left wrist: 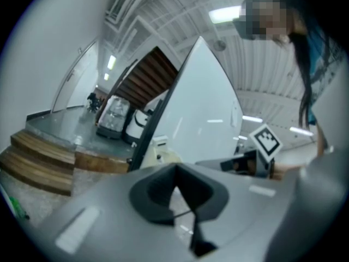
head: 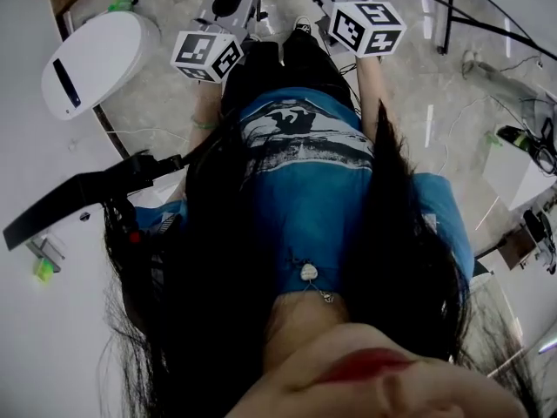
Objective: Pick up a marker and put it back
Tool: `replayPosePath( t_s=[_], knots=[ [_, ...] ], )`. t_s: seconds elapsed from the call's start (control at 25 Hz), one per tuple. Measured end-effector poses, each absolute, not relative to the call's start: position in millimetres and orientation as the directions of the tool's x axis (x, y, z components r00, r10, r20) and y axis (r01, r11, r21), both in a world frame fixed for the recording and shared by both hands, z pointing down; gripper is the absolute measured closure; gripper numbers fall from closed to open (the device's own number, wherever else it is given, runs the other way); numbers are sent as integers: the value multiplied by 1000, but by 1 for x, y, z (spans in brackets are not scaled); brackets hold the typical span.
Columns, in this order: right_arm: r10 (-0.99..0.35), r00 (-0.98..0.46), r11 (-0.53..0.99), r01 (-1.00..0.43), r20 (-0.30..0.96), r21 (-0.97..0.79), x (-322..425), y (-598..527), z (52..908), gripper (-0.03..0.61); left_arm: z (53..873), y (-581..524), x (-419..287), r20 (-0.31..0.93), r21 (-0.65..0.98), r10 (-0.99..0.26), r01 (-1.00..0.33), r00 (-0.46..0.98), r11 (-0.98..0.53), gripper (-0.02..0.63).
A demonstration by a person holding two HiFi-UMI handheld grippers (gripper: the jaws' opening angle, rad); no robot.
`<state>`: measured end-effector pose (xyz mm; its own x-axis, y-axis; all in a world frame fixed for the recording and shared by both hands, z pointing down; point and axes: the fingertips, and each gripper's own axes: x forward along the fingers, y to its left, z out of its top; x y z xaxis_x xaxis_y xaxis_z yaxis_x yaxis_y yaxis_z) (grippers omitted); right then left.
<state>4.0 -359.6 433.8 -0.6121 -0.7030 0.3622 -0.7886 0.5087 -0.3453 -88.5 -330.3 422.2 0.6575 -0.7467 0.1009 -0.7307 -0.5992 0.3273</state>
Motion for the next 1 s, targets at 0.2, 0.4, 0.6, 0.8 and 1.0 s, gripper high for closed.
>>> replayPosePath(
  t_s=[0.2,0.4,0.6,0.8,1.0],
  knots=[
    [-677,-634,517,-771,372,-373,-6,-350,442,505,425,-329,-91,111,330,-750,-736,652,-591,611],
    [-656,-667,551,-743,353,-381,-32,-353,442,513,424,-333,-108,106,318,-771,-756,628,-572,611],
    [-626,-699,583,-714,346,-388,10,-317,443,526,425,-305,-68,114,308,-804,-790,584,-530,612],
    [-600,-728,607,-685,332,-403,89,-246,453,535,430,-233,17,103,302,-823,-806,559,-510,611],
    [-558,-764,648,-645,322,-406,146,-188,456,538,435,-168,86,106,294,-836,-821,538,-490,611]
  ],
)
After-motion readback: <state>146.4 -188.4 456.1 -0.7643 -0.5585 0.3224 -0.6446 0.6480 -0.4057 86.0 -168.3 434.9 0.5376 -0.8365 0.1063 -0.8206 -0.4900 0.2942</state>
